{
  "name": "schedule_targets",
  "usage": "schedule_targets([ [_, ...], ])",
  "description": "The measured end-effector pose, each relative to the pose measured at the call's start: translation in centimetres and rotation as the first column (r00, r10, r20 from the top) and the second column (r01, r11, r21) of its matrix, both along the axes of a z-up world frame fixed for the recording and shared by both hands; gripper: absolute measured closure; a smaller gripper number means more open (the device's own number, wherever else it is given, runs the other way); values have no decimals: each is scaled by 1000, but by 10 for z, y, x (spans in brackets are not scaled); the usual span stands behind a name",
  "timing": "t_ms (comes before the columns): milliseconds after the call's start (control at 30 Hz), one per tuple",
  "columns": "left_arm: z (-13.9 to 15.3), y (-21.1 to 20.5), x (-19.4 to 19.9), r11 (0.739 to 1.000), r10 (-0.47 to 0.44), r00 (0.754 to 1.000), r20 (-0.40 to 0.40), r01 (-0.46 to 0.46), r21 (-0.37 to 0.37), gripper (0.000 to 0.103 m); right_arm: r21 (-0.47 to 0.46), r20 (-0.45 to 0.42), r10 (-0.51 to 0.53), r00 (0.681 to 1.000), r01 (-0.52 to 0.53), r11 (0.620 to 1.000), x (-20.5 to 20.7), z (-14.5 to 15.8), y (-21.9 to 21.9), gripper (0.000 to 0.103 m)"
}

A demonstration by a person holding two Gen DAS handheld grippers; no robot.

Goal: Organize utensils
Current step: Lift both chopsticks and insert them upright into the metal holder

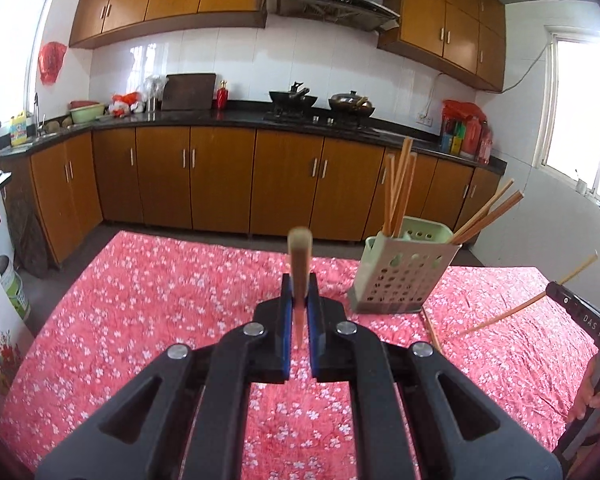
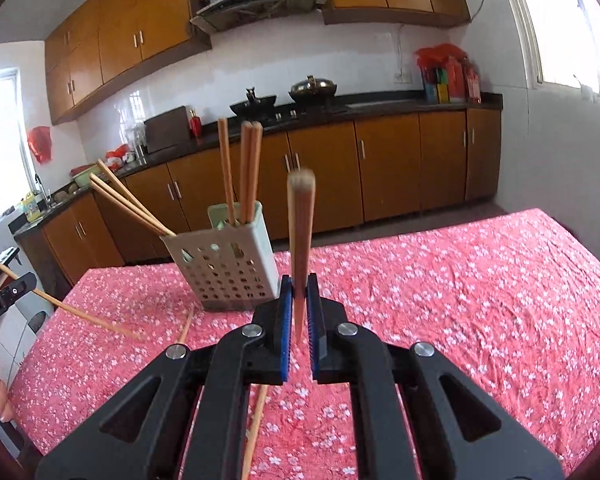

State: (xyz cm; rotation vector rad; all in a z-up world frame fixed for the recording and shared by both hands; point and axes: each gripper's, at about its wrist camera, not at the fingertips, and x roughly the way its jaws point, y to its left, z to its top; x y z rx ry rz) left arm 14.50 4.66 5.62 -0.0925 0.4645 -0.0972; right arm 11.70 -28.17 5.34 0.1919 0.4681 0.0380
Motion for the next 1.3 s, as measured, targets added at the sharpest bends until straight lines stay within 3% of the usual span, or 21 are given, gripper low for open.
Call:
schedule_targets([
  [400,52,-33,5,996,-66,992,109,71,-46,95,55,178,65,982,-76,996,0,57,15,95],
  [600,94,-60,17,989,-84,969,233,110,-102,95,76,281,74,957,-100,992,10,90,22,95],
  [833,131,-84,53,989,-23,941,339,71,-131,95,70,359,46,932,-76,995,36,109,23,95],
  [933,132,-90,70,990,-7,936,351,56,-130,95,53,376,30,926,-54,997,48,107,25,95],
  [1033,121,-97,91,989,-17,948,319,63,-135,95,26,368,27,930,-40,999,64,97,30,95],
  [1300,85,-102,124,992,-42,971,233,70,-110,95,8,270,52,961,-56,998,91,69,37,94],
])
